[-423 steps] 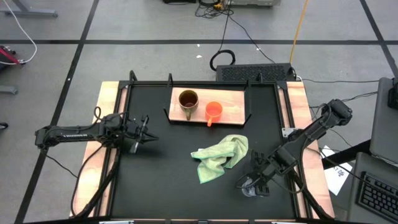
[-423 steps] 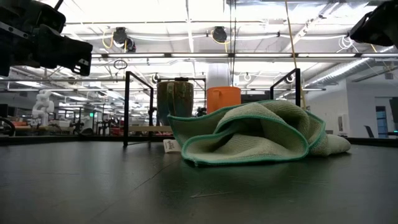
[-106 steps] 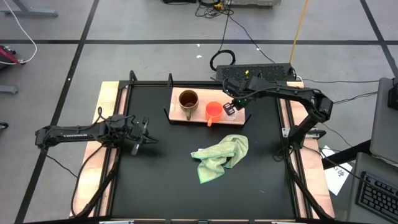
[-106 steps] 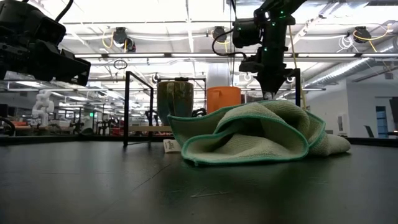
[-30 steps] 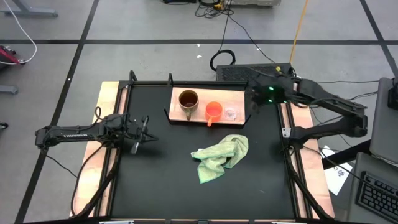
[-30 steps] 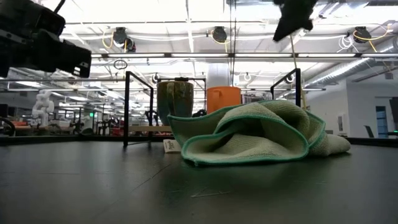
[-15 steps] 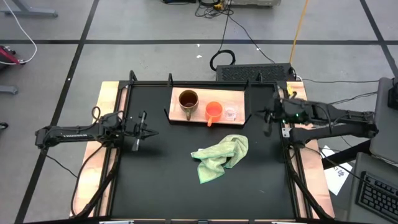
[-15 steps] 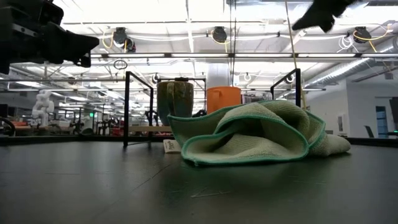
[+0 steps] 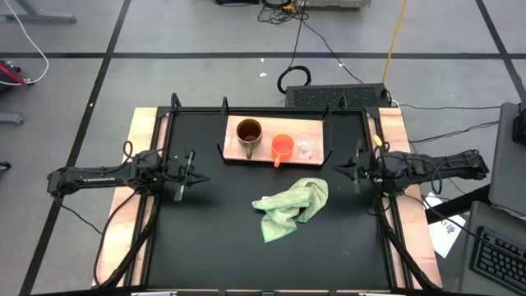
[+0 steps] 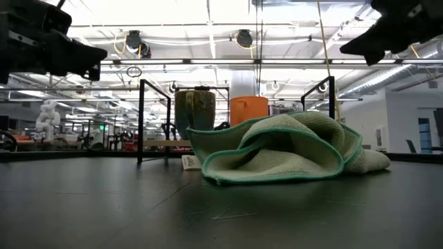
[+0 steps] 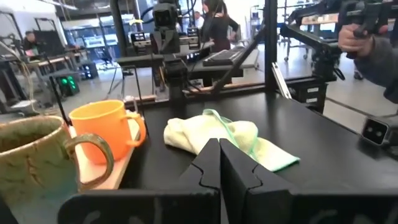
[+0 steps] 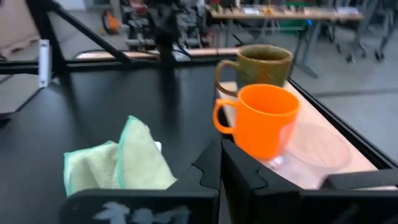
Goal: Stack small to large cups/mugs on shelf
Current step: Put the transparent mug on the shelf
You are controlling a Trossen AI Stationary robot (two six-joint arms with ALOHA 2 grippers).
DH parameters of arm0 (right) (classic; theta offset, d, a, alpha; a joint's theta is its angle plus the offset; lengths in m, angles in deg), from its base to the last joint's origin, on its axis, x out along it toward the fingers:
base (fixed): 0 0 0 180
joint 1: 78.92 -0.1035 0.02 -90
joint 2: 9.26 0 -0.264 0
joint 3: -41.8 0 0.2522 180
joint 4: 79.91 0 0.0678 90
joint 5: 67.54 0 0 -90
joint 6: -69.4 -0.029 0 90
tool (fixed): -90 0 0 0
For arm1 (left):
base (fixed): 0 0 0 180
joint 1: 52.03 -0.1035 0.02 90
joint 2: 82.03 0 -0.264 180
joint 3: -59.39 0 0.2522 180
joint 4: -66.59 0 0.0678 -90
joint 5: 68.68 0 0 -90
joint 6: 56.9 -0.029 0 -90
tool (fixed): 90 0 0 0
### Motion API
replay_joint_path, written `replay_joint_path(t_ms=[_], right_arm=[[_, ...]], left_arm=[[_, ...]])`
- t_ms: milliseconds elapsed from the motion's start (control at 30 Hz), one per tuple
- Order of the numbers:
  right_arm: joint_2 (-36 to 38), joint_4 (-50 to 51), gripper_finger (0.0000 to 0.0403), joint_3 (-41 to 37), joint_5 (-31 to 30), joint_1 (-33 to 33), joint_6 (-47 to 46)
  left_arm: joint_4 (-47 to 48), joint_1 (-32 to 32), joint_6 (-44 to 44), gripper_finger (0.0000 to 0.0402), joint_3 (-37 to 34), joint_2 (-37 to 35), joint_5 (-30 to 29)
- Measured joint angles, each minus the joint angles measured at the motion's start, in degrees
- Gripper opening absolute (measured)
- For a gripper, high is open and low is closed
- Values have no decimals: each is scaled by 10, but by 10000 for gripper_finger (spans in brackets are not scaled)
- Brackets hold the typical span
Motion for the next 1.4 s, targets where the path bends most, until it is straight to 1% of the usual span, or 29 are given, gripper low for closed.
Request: replay_joint_path(t_ms=[100, 167, 300, 533, 700, 833, 900, 1033, 1233, 1333, 1400], right_arm=[[22, -56, 0, -42, 0, -13, 9], [33, -72, 0, -63, 1, -20, 10], [46, -75, 0, -90, 2, -35, 10], [62, -116, 0, -131, 1, -66, 21], [74, -132, 0, -150, 1, -75, 22], [85, -149, 0, -169, 0, -81, 45], [92, -169, 0, -183, 0, -81, 58], [101, -252, 0, -213, 0, -81, 82], [96, -267, 0, -220, 0, -61, 92], [97, -282, 0, -220, -1, -38, 96], [96, -286, 0, -221, -1, -17, 93]], left_arm=[[4, 0, 10, 0, 0, 0, 0], [5, 0, 19, 0, 0, 0, 1], [23, 0, 41, 0, 0, 0, 24], [47, 0, 39, 0, 0, 0, 18], [49, 0, 40, 0, 0, 0, 18], [63, 0, 41, 0, 0, 0, 18], [69, 0, 41, 0, 0, 0, 18], [73, 0, 39, 0, 0, 0, 19], [76, 0, 19, 0, 0, 1, 20], [81, 0, 10, 0, 0, 1, 17], [82, -3, 6, 0, 0, 1, 3]])
